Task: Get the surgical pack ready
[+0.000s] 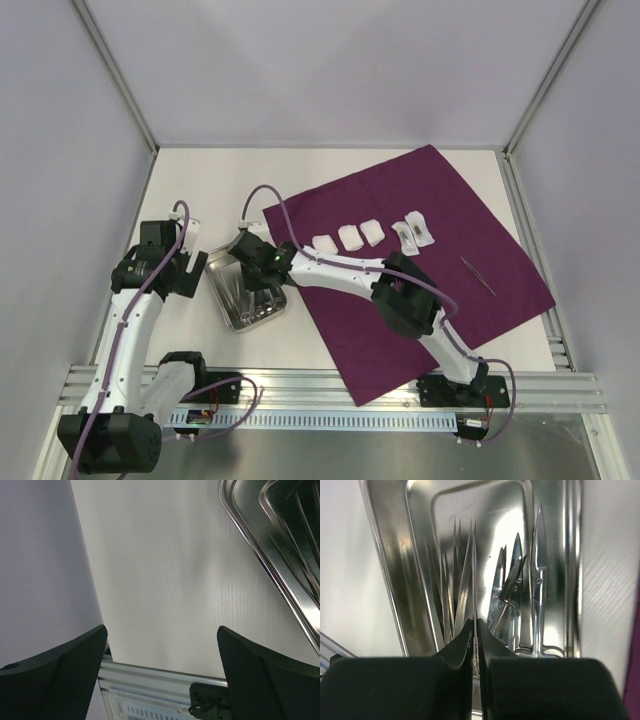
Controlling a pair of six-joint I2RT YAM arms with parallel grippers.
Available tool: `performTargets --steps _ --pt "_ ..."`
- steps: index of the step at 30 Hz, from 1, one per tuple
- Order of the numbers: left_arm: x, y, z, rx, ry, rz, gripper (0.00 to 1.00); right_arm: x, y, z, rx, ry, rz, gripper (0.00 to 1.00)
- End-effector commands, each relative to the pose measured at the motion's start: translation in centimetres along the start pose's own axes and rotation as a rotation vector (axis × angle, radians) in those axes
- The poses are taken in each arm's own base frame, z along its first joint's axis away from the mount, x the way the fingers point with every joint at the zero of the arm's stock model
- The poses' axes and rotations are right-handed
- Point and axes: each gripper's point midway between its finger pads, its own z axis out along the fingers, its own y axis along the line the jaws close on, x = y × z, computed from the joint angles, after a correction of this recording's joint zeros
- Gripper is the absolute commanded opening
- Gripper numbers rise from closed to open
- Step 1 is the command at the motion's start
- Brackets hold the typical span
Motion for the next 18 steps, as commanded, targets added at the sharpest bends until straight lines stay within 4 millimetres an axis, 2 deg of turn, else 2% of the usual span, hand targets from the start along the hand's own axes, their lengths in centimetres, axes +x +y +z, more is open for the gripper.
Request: performTargets --steps 1,11,18 --pt "-0.1 0.2 0.0 -0.015 -0.017 -0.014 1.00 -0.5 1.7 0.7 -0.021 -0.015 0.080 0.01" --pt "-0.2 0.0 0.0 0.000 -0.021 -0.012 1.00 2.9 1.2 3.7 0.044 0.042 0.072 0.00" --pt "-0.3 -0.1 -0.1 0.006 -0.025 -0.008 1.00 3.1 0.8 5.0 0.072 0.039 0.085 0.00"
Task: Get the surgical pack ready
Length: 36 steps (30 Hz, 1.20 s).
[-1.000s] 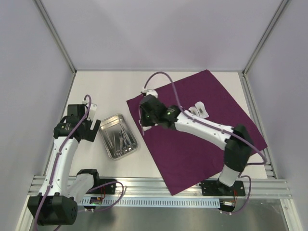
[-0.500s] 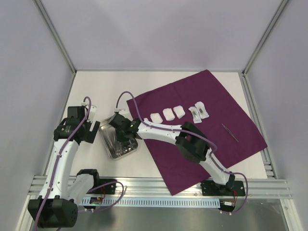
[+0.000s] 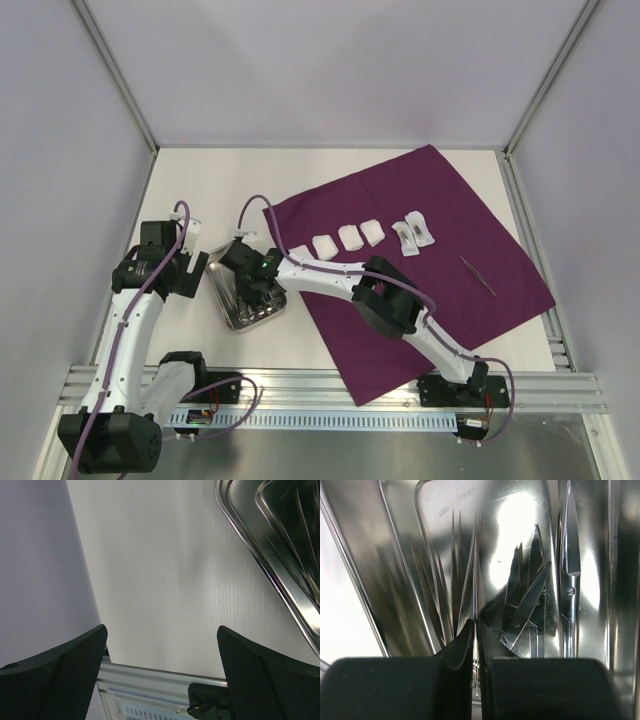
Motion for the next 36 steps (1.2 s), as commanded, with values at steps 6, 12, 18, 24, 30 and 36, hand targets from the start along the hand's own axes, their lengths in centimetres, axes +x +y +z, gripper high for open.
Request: performTargets --steps 6,12,18,24,30,36 --pt "-0.4 0.1 -0.1 -0.002 -0.025 -0.006 1.00 -0.6 0.5 1.2 0.020 -0.037 0.016 0.02" --pt "-0.4 0.1 -0.1 -0.002 -0.025 0.000 1.00 -0.4 1.2 2.0 0.004 -0.016 -0.006 0.11" --pt "-0.5 0.2 -0.2 -0.004 -0.030 -0.002 1.00 -1.8 2.0 0.2 -0.018 -0.043 -0.023 0.21" --pt "-0.6 0.1 -0.3 0.003 -0.034 -0.004 1.00 -4.4 3.7 -3.3 -0.067 -0.116 -0.085 0.25" --pt "-0.7 0.4 -0.6 -0.005 -0.040 -0.001 1.00 -7.8 3.3 -9.8 -0.120 -0.178 -0.169 0.28" --pt "-0.6 0.7 -1.1 -0.018 -0.045 0.022 1.00 -9.1 -7.4 -15.4 -0.003 -0.146 -0.260 0.42"
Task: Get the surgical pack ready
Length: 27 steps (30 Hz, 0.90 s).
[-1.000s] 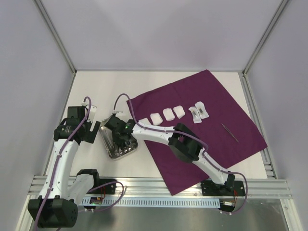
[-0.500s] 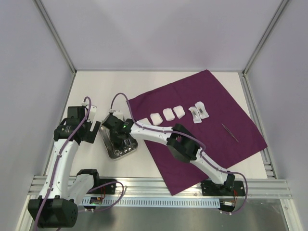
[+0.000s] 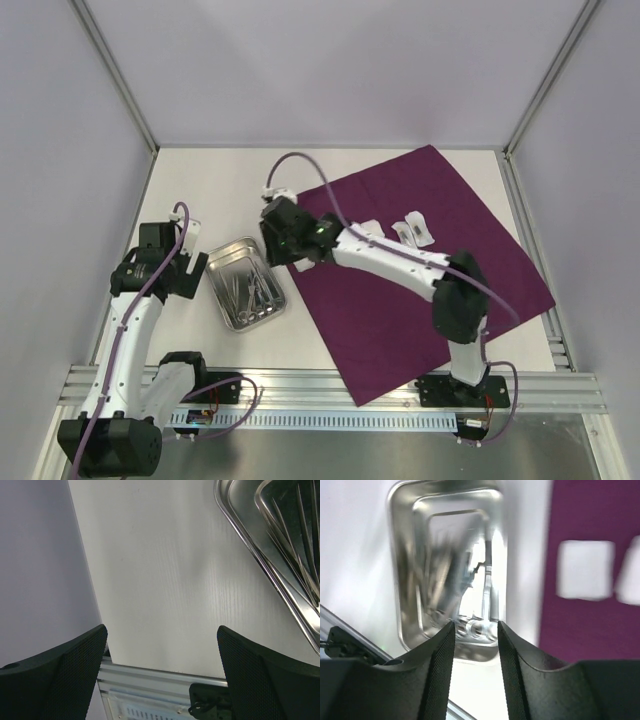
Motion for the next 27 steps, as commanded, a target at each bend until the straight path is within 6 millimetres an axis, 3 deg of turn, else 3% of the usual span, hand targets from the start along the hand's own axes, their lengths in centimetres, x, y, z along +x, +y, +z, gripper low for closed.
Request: performTargets --steps 1,2,3,5,6,8,9,11,12,18,27 --pt "-0.6 0.7 -0.9 -0.019 -0.032 0.021 1.00 -1.7 -9.2 -5.0 0.113 0.026 -0.043 0.43" --pt "-0.6 0.7 -0.9 -0.018 -0.032 0.023 1.00 -1.1 -11.4 -5.7 0.141 0.065 -0.020 0.44" --pt "-0.6 0.7 -0.9 -0.016 -0.032 0.026 1.00 0.1 -16.5 -7.1 0.228 0.127 0.035 0.44" --pt "-0.5 0.6 -0.9 -0.011 -0.030 0.030 1.00 1.5 -21.3 -8.7 0.316 0.179 0.084 0.44" --pt "-0.5 0.5 -0.8 -0.004 -0.027 0.035 1.00 2.5 -25.5 -10.1 0.392 0.202 0.128 0.44" --pt "-0.4 0.4 -0.8 0.001 -0.026 0.037 1.00 3.9 -29.5 -12.0 0.485 0.220 0.173 0.45" --pt "-0.4 0.4 -0.8 0.003 -0.025 0.039 1.00 4.2 -32.5 -13.1 0.534 0.211 0.234 0.45" --pt "-0.3 0.2 -0.7 0.012 -0.024 0.043 1.00 5.9 -34.9 -14.2 0.557 0.228 0.261 0.48" --pt "-0.3 0.2 -0.7 0.014 -0.021 0.042 1.00 6.5 -37.3 -15.0 0.593 0.232 0.315 0.48" --pt "-0.3 0.1 -0.4 0.015 -0.021 0.042 1.00 9.3 -44.3 -17.1 0.715 0.260 0.382 0.50" --pt "-0.4 0.0 0.4 0.012 -0.026 0.060 1.00 11.4 -49.2 -18.5 0.761 0.248 0.419 0.50"
